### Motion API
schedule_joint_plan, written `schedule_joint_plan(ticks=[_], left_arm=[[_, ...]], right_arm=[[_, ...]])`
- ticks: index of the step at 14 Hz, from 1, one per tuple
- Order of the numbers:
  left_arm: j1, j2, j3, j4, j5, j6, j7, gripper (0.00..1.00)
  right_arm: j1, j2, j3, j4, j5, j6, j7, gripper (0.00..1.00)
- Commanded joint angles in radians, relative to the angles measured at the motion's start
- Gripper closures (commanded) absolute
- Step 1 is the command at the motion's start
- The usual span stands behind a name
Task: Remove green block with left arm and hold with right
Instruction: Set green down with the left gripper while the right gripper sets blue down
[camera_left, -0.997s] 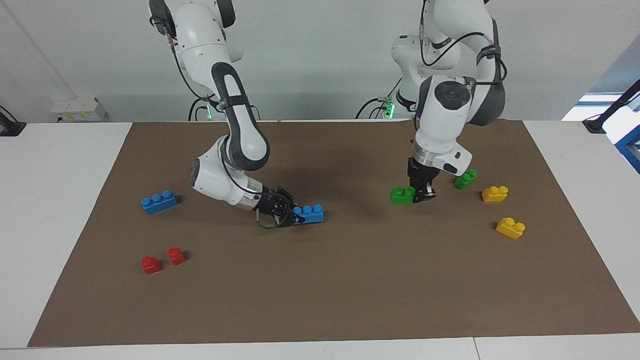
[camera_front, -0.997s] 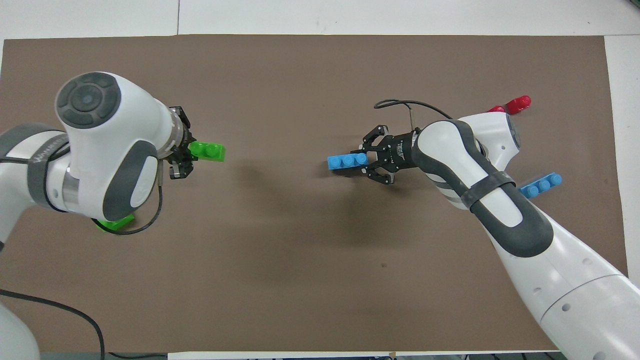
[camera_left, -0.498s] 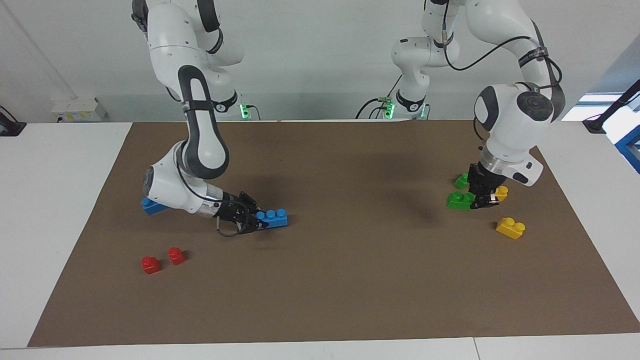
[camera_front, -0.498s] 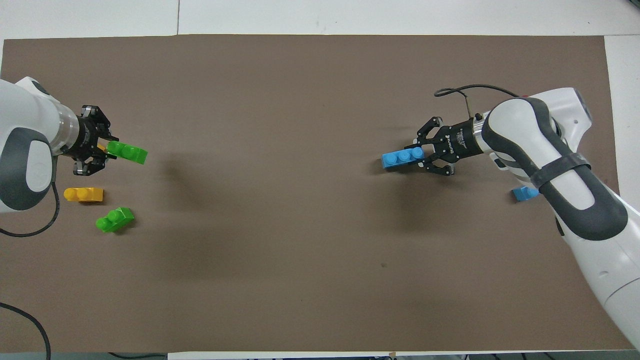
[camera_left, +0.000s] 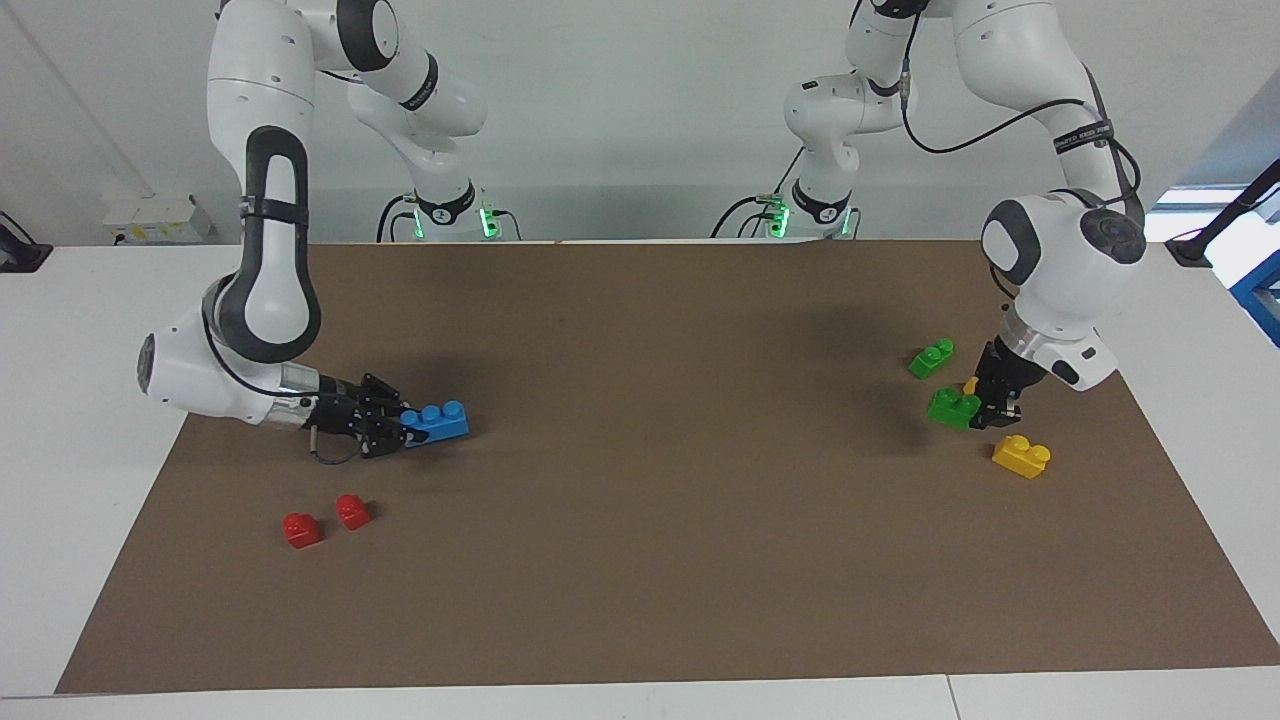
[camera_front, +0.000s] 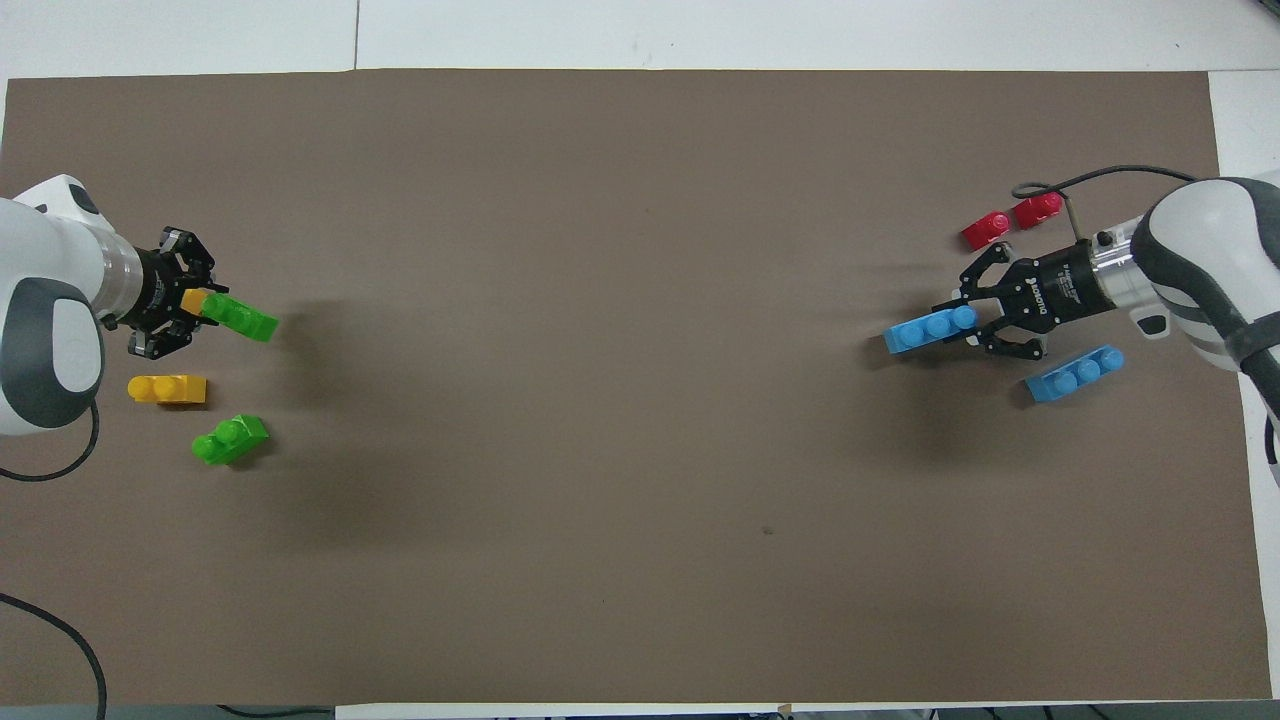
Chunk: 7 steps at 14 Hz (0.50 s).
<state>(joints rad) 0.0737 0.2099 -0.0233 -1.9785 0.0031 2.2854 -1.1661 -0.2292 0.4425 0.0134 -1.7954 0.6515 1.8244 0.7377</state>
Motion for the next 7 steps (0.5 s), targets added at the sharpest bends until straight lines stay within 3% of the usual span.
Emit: schedule_joint_plan(ticks=[1,7], left_arm=[[0.003,0.037,-0.004,-0.010,-0.018,0.077,0.017,1.00],[-0.009,0.115,-0.010,-0.005,-0.018,0.160,0.023,1.00]], right_arm=[[-0.041,0.001,0.014,0.022,-0.055,-0.030,-0.040,1.00],[-0.061,0.002,0.013,0.005,-0.082,-0.013,-0.110,1.00]])
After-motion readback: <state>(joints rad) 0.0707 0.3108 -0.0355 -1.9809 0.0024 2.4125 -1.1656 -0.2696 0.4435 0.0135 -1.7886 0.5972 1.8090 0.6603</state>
